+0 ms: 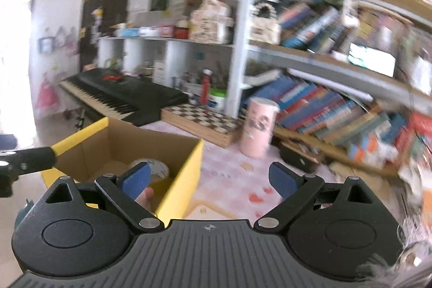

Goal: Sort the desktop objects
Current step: 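Withdraw both open tools from the box back toward the remaining desk items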

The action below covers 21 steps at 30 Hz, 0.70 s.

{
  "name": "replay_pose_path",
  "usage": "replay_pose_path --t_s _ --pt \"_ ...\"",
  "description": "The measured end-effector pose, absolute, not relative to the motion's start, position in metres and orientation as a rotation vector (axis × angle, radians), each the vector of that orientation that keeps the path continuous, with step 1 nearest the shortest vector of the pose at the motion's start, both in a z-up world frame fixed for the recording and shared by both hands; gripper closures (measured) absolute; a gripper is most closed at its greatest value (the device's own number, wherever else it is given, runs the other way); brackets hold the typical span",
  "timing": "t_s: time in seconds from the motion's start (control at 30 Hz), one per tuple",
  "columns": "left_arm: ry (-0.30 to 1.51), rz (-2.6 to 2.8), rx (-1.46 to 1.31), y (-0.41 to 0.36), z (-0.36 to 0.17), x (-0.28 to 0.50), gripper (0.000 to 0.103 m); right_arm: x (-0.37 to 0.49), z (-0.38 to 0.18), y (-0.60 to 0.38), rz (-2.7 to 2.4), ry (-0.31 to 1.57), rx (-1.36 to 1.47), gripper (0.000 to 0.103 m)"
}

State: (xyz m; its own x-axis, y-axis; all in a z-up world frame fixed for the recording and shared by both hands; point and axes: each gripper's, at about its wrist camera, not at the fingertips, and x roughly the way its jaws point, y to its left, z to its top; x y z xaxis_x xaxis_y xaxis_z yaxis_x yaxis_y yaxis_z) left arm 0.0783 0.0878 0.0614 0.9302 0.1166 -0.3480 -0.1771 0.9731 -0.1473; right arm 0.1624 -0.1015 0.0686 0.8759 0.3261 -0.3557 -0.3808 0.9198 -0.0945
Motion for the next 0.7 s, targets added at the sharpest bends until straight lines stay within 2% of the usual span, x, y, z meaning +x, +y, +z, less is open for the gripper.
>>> replay_pose_path --t_s 0.7 --pt "0.450 0.138 -0.129 0.071 0.019 0.011 0.008 0.063 0.014 -0.118 0.238 0.493 -0.112 0.009"
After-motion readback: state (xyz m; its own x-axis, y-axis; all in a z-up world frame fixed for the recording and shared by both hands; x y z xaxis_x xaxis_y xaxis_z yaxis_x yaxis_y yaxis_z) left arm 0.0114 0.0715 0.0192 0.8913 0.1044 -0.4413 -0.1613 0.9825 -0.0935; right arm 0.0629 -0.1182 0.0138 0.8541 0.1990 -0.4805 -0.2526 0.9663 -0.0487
